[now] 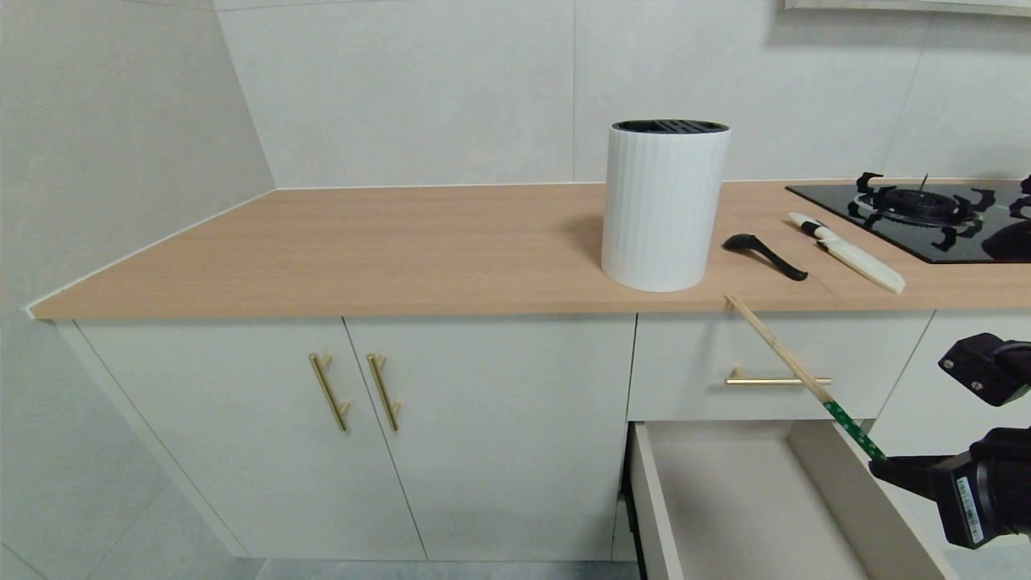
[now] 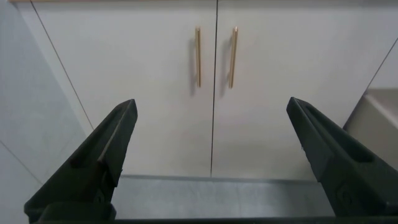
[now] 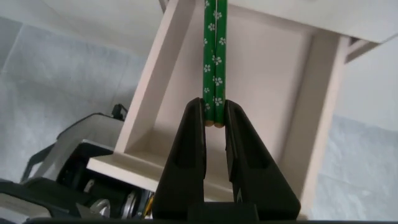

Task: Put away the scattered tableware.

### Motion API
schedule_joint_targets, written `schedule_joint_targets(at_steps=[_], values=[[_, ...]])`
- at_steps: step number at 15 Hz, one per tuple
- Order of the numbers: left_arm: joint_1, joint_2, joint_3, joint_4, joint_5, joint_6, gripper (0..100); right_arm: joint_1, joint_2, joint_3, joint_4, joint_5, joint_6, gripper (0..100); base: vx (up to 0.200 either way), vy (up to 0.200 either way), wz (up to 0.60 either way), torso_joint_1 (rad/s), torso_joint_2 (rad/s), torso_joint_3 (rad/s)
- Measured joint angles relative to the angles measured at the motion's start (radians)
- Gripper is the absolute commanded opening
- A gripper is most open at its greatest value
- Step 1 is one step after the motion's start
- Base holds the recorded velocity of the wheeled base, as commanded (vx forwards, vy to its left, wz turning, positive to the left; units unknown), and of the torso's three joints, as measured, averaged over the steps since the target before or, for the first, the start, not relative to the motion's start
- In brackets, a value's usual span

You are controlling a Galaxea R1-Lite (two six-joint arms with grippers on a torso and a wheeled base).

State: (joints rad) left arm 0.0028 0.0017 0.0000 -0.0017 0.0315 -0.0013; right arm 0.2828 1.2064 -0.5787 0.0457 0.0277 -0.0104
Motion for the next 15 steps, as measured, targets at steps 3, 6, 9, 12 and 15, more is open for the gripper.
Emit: schedule_joint_targets(at_steps=[3,6,9,12,15], values=[[0.0,0.0,0.0,0.0,0.0,0.0,100,0.095,-0.076,0.011,0.011,0.029,-0.001,0,0.0,0.0,0.0,-0.168,0.46,0.302],[0.0,0.0,0.0,0.0,0.0,0.0,100,0.165,-0.118,0.028,0.04,0.041,-0.026,0,0.0,0.0,0.0,-0.136,0.45,0.31],[0.0,0.0,0.0,0.001,0.0,0.0,100,0.174,-0.105,0.041,0.039,0.041,-0.029,0,0.0,0.0,0.0,-0.071,0.29,0.216],[0.0,0.0,0.0,0.0,0.0,0.0,100,0.174,-0.07,0.05,0.036,0.04,-0.028,0,0.0,0.0,0.0,-0.013,0.05,0.031],[0.0,0.0,0.0,0.0,0.0,0.0,100,0.173,-0.034,0.051,0.035,0.035,-0.026,0,0.0,0.0,0.0,0.0,0.0,0.0]])
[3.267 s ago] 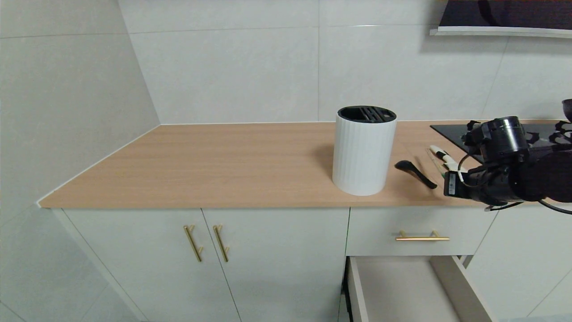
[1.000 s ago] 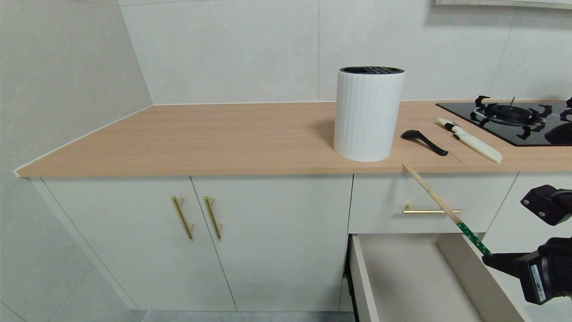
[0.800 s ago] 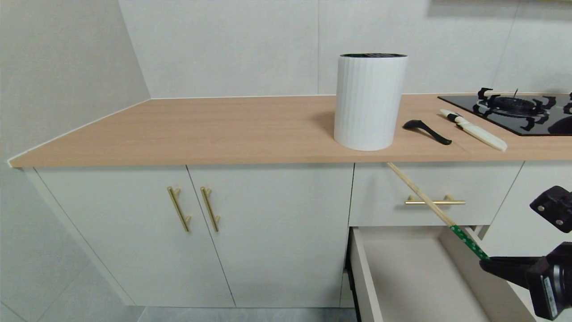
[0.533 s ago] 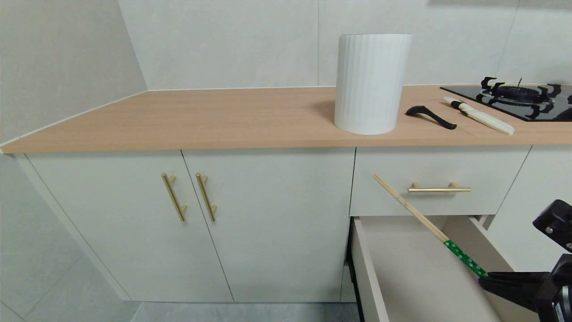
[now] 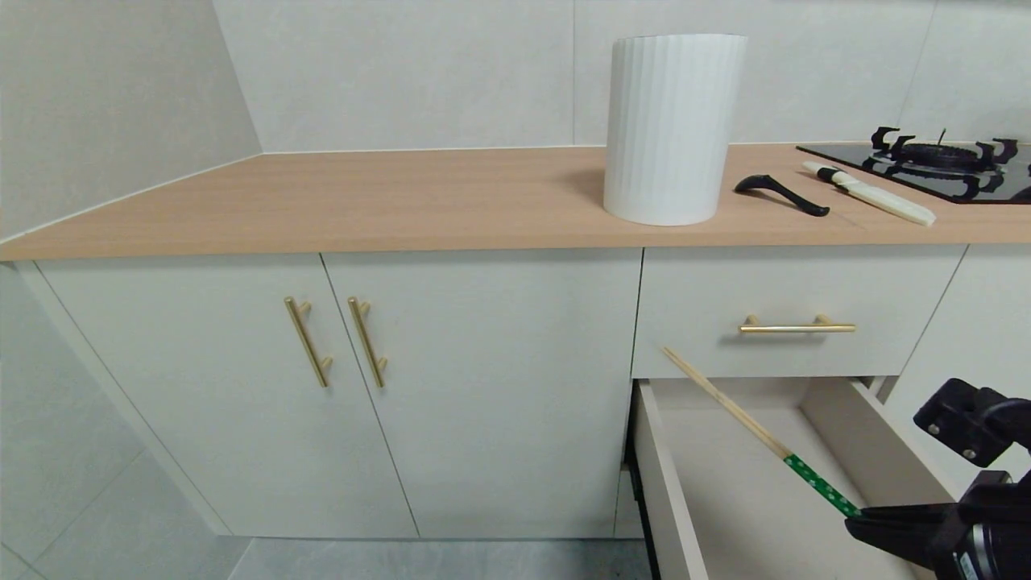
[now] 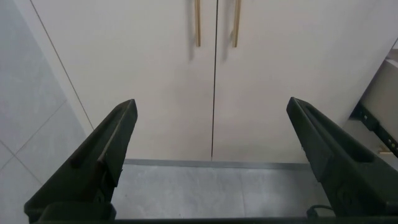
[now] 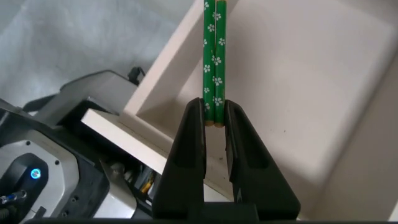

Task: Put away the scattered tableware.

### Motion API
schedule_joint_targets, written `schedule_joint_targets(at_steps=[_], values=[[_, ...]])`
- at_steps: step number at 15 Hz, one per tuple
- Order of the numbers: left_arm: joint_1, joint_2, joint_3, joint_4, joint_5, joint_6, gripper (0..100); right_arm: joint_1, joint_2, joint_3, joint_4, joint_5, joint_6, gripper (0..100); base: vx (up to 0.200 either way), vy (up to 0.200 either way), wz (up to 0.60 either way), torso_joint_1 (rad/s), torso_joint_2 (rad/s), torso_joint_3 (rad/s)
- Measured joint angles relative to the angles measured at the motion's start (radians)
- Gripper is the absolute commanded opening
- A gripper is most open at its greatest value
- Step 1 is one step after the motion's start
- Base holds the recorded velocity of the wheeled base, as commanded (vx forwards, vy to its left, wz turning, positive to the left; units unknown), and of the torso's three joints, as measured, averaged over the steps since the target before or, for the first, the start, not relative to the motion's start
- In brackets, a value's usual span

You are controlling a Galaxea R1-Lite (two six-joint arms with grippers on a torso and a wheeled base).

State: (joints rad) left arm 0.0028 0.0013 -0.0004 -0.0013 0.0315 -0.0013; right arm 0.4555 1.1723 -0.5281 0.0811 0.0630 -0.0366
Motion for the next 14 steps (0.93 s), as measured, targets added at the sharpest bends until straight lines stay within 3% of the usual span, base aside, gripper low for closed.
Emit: schedule_joint_targets(at_steps=[6,14], values=[[0.0,0.0,0.0,0.0,0.0,0.0,100,-0.054,0.136,-0.012,-0.001,-0.014,0.007,0,0.0,0.0,0.0,0.0,0.0,0.0],[0.0,0.0,0.0,0.0,0.0,0.0,100,-0.11,0.439,-0.083,-0.006,-0.065,0.133,0,0.0,0.0,0.0,0.0,0.0,0.0]])
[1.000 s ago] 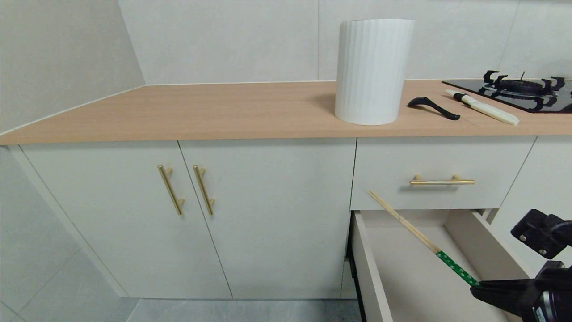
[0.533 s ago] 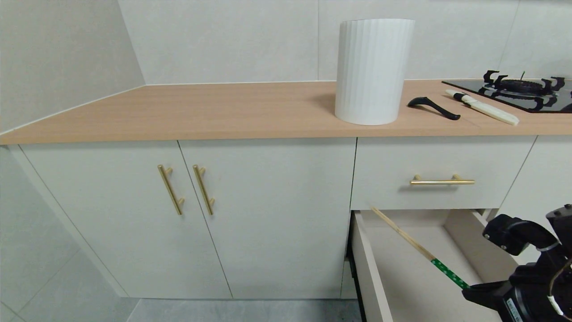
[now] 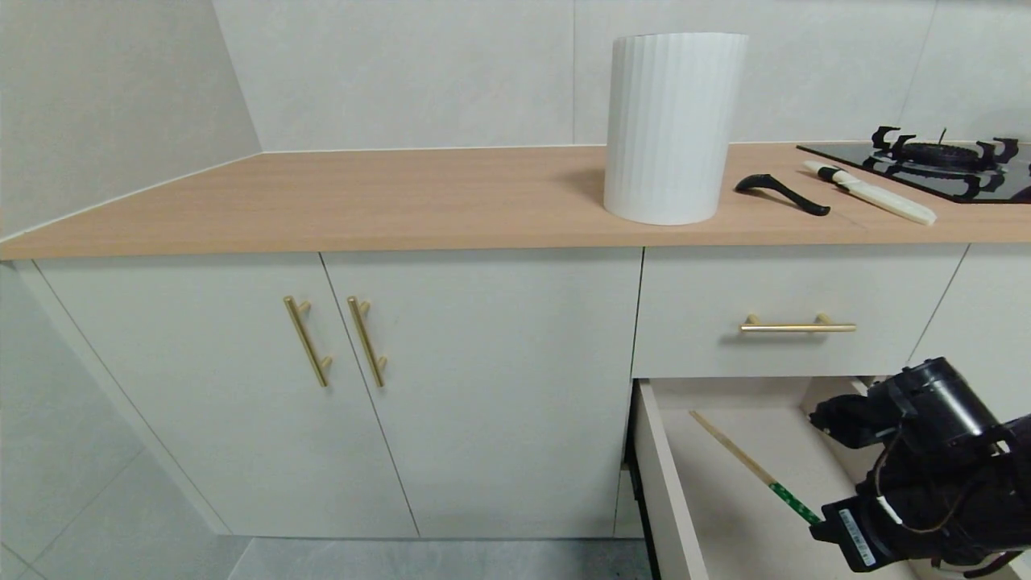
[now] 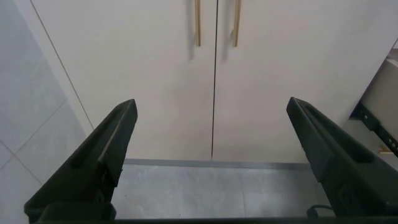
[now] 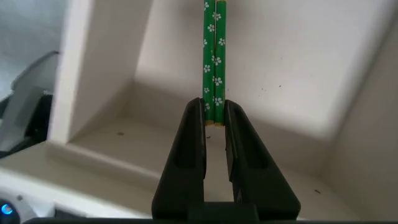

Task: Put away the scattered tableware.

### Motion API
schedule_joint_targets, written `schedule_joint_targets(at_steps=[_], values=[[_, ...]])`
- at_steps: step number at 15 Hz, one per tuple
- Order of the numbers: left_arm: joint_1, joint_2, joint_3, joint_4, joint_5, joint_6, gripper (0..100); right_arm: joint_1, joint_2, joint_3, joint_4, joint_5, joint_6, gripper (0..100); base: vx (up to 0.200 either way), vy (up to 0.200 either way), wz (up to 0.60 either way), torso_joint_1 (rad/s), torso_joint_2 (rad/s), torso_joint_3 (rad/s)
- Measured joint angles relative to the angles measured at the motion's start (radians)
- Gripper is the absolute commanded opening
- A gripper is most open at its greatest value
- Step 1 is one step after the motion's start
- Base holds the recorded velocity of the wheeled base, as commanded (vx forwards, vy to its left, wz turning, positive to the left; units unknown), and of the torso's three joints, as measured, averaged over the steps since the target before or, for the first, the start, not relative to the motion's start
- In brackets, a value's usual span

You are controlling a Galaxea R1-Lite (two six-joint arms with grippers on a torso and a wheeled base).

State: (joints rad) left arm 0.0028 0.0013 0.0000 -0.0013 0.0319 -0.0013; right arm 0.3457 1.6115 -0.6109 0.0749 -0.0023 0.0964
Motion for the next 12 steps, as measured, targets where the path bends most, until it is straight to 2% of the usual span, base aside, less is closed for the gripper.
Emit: schedule_joint_targets(at_steps=[3,5,12], values=[[0.0,0.0,0.0,0.0,0.0,0.0,100,0.0,0.136,-0.04,-0.025,0.003,0.098,0,0.0,0.0,0.0,0.0,0.0,0.0],[0.0,0.0,0.0,0.0,0.0,0.0,100,0.005,0.212,-0.053,-0.103,0.002,0.149,0,0.0,0.0,0.0,0.0,0.0,0.0],[0.0,0.0,0.0,0.0,0.0,0.0,100,0.028,0.391,-0.045,-0.231,0.0,0.226,0,0.0,0.0,0.0,0.0,0.0,0.0]])
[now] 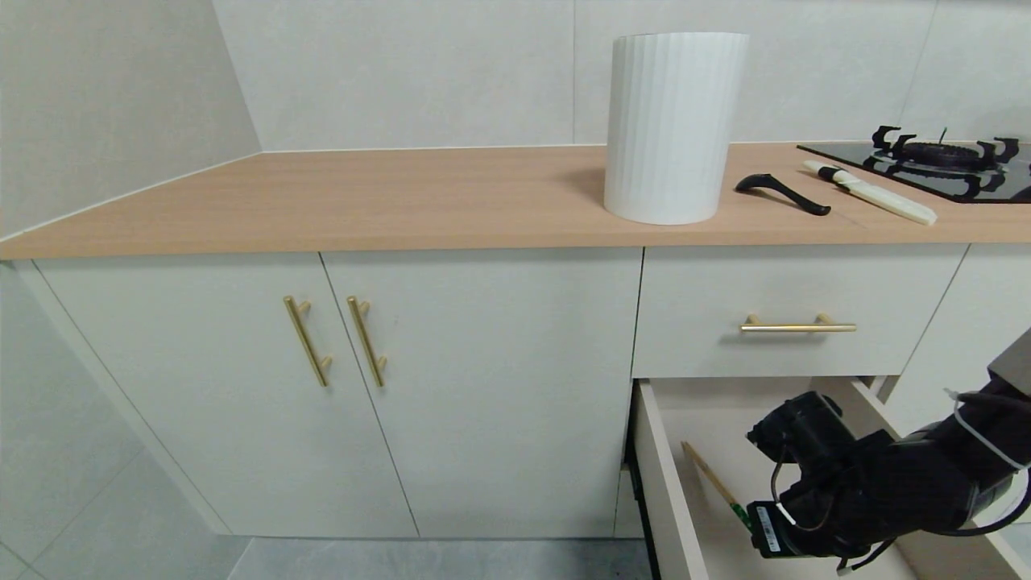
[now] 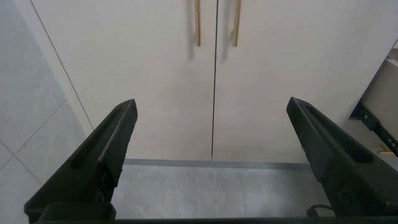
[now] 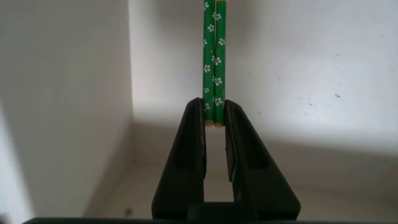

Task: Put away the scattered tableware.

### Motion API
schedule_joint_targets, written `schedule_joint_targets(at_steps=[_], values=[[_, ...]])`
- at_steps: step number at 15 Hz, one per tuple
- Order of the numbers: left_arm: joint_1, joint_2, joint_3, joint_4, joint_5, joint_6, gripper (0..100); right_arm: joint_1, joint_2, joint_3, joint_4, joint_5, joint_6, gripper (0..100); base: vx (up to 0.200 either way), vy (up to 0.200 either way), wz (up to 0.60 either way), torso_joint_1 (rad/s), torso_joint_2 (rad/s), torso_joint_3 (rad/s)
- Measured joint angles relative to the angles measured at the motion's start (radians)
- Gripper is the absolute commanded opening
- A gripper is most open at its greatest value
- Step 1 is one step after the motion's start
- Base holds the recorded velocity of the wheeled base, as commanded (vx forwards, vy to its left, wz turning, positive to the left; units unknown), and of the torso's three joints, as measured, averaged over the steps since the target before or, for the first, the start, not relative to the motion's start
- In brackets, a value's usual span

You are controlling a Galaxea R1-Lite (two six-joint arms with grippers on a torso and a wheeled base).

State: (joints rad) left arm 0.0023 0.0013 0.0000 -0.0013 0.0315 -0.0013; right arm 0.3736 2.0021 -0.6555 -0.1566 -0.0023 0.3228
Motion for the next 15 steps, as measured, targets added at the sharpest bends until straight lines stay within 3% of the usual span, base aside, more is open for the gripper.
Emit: schedule_joint_targets(at_steps=[10,11,15], values=[[0.0,0.0,0.0,0.0,0.0,0.0,100,0.003,0.072,0.008,-0.054,-0.002,0.014,0,0.0,0.0,0.0,0.0,0.0,0.0],[0.0,0.0,0.0,0.0,0.0,0.0,100,0.003,0.073,0.008,-0.054,-0.003,0.015,100,0.0,0.0,0.0,0.0,0.0,0.0],[0.0,0.0,0.0,0.0,0.0,0.0,100,0.003,0.072,0.007,-0.054,-0.002,0.015,100,0.0,0.0,0.0,0.0,0.0,0.0]])
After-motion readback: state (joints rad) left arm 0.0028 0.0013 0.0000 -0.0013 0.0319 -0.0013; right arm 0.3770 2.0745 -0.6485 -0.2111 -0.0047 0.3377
